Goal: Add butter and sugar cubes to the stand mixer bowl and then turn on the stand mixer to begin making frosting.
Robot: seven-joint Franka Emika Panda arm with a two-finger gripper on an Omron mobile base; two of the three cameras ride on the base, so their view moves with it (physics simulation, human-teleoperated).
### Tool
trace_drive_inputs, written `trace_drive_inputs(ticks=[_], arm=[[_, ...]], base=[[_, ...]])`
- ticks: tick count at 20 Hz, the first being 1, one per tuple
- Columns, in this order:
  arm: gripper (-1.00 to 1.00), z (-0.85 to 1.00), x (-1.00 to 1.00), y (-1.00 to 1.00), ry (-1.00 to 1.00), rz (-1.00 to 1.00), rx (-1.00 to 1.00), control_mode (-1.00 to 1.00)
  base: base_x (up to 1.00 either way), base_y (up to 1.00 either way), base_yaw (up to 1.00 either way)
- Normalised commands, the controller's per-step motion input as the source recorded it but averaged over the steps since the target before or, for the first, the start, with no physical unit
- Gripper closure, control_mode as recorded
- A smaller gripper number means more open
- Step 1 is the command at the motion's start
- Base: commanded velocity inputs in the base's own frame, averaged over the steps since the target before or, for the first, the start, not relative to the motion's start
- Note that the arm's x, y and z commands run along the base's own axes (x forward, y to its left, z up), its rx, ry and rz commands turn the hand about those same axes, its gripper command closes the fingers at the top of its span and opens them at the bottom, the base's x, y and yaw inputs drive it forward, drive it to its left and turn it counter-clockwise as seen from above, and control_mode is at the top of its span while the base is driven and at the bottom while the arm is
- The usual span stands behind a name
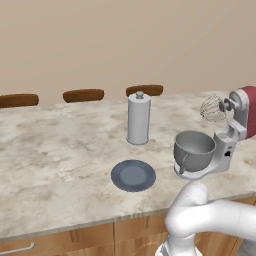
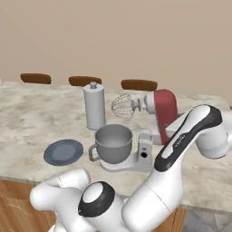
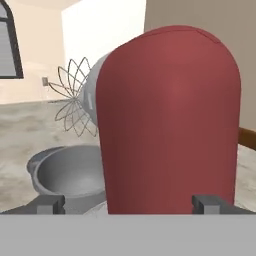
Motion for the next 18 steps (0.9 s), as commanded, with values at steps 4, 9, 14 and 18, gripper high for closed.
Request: trace_drive_inputs(ticks=[4, 9, 14, 18], arm=[[-1.0, -0.33, 0.1, 0.91, 0.09, 0.0, -0.18, -1.0], [-1.0, -0.63, 0.14, 0.9, 0.16, 0.01, -0.27, -1.0], [-1.0, -0.83, 0.1, 0.61, 0.26, 0.04, -0.25, -1.0], [-1.0, -0.75, 0.0, 0.34, 0.23, 0.03, -0.15, -1.0]], base=[[0.0, 0.0, 0.0], [0.0, 0.0, 0.0], [0.0, 0.0, 0.0], [0.0, 0.0, 0.0]])
